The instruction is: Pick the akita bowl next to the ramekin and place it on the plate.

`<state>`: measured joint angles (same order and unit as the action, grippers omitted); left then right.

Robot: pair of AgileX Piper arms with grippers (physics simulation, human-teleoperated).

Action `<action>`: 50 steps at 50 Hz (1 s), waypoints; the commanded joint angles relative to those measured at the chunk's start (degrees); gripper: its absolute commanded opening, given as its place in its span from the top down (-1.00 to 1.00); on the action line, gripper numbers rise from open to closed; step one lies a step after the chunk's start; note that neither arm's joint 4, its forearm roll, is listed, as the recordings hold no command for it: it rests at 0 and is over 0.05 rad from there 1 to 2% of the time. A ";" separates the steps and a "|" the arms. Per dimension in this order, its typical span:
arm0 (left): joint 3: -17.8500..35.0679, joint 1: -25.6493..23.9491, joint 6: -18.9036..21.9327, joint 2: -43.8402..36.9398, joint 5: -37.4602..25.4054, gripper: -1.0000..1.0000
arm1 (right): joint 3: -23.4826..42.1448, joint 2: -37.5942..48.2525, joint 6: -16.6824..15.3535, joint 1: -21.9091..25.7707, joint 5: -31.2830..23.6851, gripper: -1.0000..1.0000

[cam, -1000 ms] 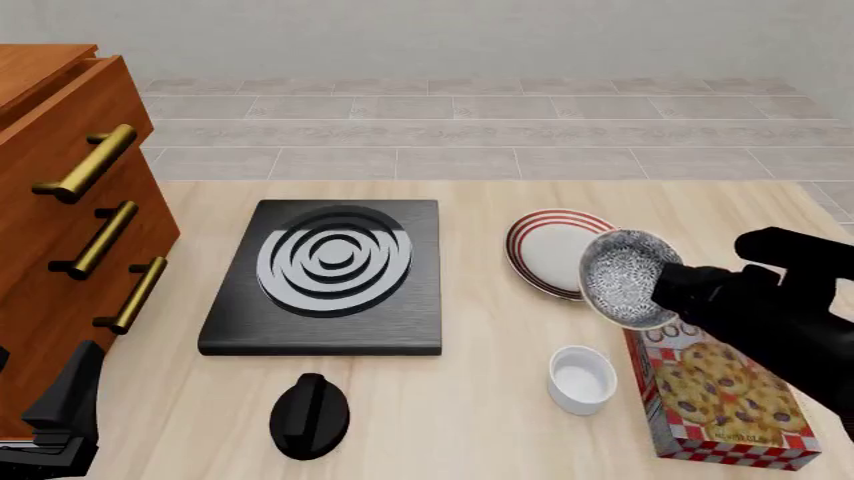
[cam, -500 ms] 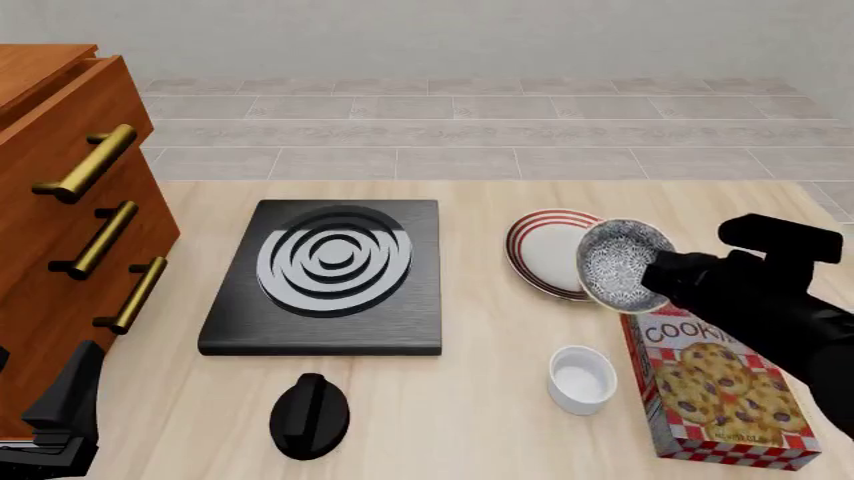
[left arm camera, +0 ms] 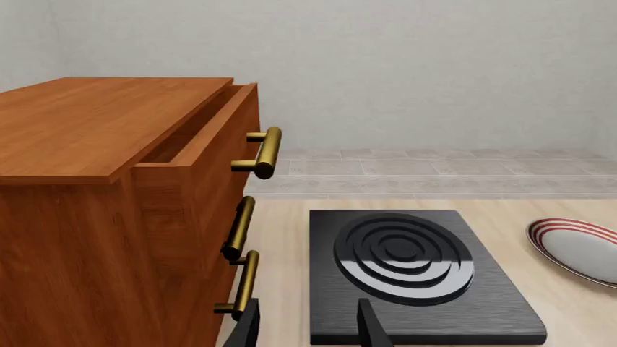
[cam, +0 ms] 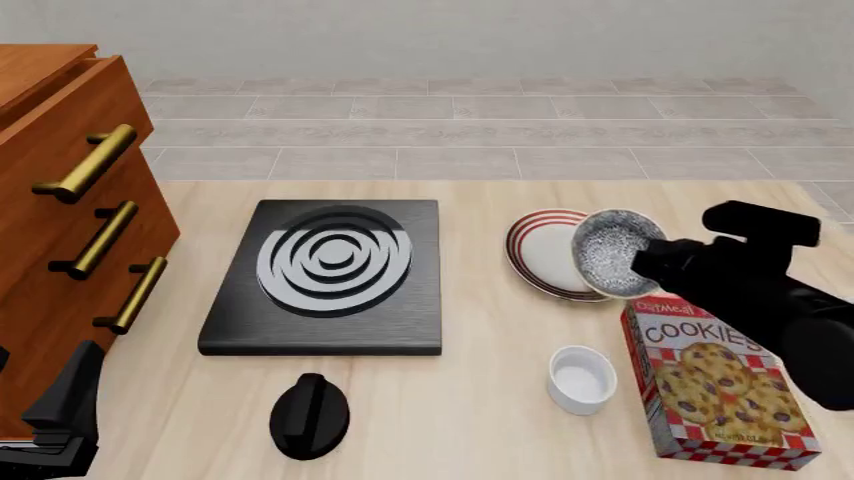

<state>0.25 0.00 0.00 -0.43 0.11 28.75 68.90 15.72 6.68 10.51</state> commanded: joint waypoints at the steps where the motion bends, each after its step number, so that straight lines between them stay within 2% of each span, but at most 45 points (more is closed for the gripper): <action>1: 0.00 0.00 0.00 0.00 0.00 -1.00 | 1.25 3.55 -0.34 -0.41 2.45 1.00; 50: 0.00 0.00 0.00 0.00 0.00 -1.00 | 5.34 15.37 -2.22 -0.78 9.23 1.00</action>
<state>0.25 0.00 0.00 -0.43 0.11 33.20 82.50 13.69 5.94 18.47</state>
